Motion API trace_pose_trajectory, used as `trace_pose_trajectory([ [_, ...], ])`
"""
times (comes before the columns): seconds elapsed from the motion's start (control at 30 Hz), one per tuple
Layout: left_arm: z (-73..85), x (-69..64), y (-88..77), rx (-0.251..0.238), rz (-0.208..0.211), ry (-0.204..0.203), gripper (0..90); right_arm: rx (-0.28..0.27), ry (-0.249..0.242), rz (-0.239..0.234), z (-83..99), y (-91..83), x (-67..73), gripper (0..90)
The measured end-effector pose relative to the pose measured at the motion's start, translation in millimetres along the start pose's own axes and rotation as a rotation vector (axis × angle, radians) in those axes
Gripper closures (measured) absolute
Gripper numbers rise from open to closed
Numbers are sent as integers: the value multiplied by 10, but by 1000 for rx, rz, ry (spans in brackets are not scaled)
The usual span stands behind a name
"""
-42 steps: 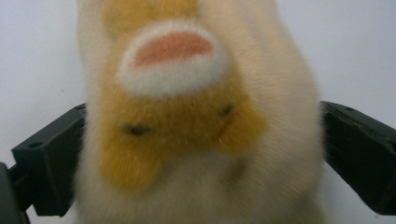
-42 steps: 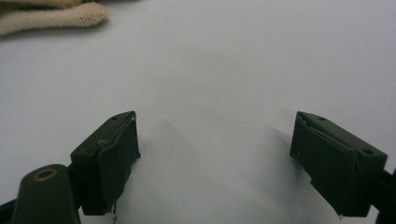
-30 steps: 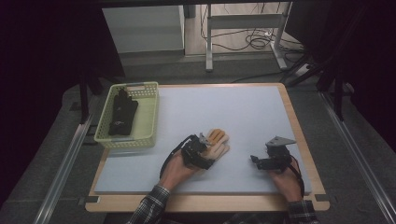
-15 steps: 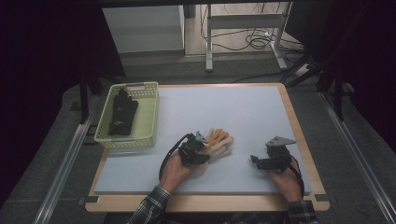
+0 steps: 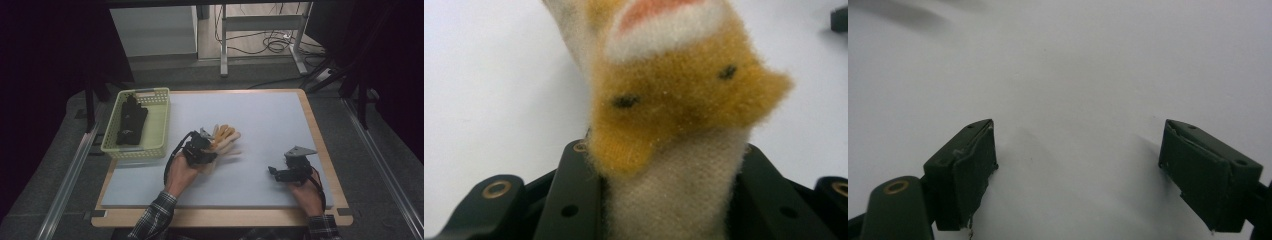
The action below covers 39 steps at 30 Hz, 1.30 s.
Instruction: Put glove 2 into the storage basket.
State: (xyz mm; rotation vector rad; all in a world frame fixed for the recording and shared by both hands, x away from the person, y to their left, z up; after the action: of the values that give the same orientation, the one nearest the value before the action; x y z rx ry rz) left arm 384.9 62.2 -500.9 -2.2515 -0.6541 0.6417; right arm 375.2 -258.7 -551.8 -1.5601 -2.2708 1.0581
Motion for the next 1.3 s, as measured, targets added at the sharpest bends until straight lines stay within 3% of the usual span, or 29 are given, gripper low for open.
trace_pose_trajectory([
  [0.27, -100, 188, -257, -30, -50, -47, 651, 0, -1, 0, 0, 0, -1, 150],
  [0.7, -148, 612, -774, -93, -144, -134, 649, 0, 0, 0, 1, 0, -1, 149],
  [0.97, -79, 940, -1137, -134, -221, -195, 647, -1, 1, 0, 1, 2, 0, 150],
  [1.3, 95, 1430, -1512, -188, -339, -302, 647, -1, 2, -1, 1, 2, 0, 150],
])
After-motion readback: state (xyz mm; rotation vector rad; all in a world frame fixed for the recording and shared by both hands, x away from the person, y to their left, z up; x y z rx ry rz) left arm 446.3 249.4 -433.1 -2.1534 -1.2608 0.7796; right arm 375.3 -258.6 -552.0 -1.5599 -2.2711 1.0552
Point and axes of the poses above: each handheld gripper's, and its own axes: y roughly forward along the jaws, z roughly out of its underside, x roughly to its left, the point moved 3 cm from there along y, roughly forward along the jaws, and after that the axes turned 15 degrees about z, right-handed, at the moved point
